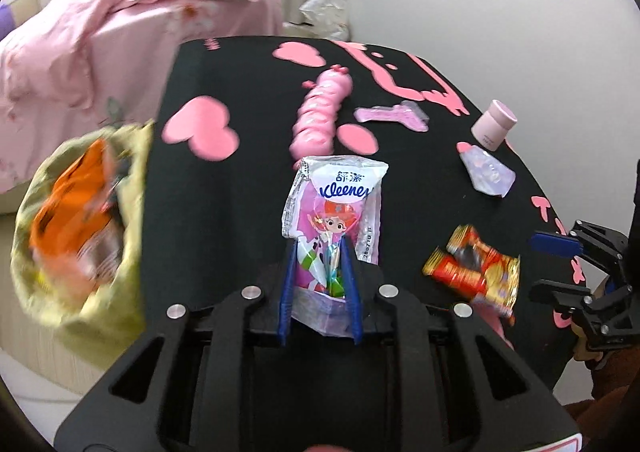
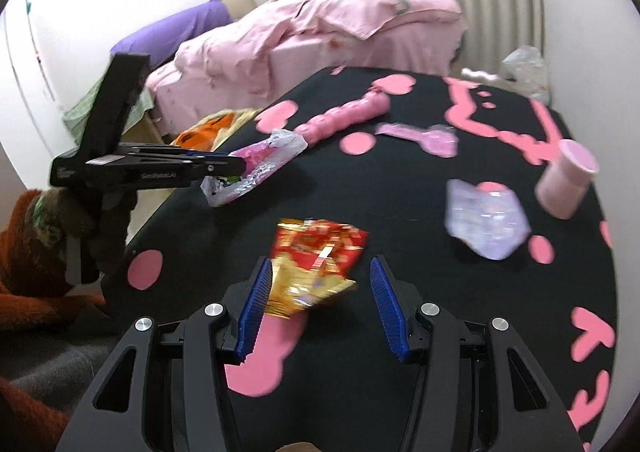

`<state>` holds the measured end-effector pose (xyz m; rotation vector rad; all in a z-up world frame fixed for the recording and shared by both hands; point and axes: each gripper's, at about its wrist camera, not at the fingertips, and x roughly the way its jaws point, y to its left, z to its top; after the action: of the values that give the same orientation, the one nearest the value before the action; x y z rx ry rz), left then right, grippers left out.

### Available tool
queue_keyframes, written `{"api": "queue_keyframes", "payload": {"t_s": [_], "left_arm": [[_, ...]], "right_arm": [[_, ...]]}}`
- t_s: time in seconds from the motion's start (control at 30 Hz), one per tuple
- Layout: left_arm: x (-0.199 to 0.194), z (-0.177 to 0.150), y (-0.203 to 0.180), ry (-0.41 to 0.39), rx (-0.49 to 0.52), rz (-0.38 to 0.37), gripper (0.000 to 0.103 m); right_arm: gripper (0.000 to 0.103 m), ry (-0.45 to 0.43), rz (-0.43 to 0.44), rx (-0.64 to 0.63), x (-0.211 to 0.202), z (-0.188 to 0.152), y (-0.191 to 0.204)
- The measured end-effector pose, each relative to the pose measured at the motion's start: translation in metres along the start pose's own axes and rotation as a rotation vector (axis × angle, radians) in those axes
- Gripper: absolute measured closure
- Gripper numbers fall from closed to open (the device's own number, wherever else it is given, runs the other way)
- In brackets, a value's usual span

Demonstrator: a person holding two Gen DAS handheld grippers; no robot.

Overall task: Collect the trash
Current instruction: 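Lift the tissue pack and red-gold wrapper off the table with both tools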

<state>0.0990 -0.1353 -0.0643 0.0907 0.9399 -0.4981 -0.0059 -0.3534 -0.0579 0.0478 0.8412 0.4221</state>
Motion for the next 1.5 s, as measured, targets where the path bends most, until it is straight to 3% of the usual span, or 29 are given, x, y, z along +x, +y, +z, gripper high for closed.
{"api": "queue_keyframes", "payload": {"t_s": [0.27,0.47,0.53,0.6,0.8,0.93,1.03,1.2,1.27,1.33,1.5], "left_arm": [[0.000,-0.025,0.016,0.033,-0.071,-0.036,0.083],[0.001,-0.026,0.016,0.030,-0.071,-0.049,0.083],[0.001,-0.026,0.015,0.031,-0.069,-0.049,0.083],[0.001,-0.027,0.014,0.032,-0.064,-0.046,0.082],[0.002,-0.030,0.007,0.038,-0.035,-0.058,0.069],[0.001,-0.033,-0.001,0.051,0.005,-0.104,0.045],[0.001,-0.036,-0.007,0.063,0.036,-0.090,0.044],[-0.004,-0.043,-0.011,0.063,0.055,-0.041,0.048],[-0.005,-0.046,-0.014,0.061,0.065,-0.004,0.063],[-0.008,-0.048,-0.015,0.063,0.061,-0.019,0.075],[-0.031,-0.046,-0.014,-0.018,0.052,-0.018,0.083]], "right_arm": [[0.054,0.072,-0.062,-0.015,0.031,0.000,0.017],[0.055,0.060,-0.064,-0.004,0.033,-0.002,0.015],[0.056,0.062,-0.075,-0.014,0.032,-0.003,0.017],[0.065,0.055,-0.088,-0.017,0.030,-0.004,0.017],[0.076,0.028,-0.092,0.001,0.018,-0.004,0.013],[0.076,0.002,-0.098,0.010,0.008,-0.004,0.010],[0.076,-0.013,-0.106,0.020,0.003,-0.004,0.006],[0.076,-0.025,-0.122,0.033,-0.002,-0.006,0.000],[0.076,-0.032,-0.131,0.037,-0.005,-0.007,-0.001],[0.076,-0.037,-0.133,0.038,-0.007,-0.007,-0.002],[0.076,-0.070,-0.147,0.037,-0.019,-0.008,-0.001]]}}
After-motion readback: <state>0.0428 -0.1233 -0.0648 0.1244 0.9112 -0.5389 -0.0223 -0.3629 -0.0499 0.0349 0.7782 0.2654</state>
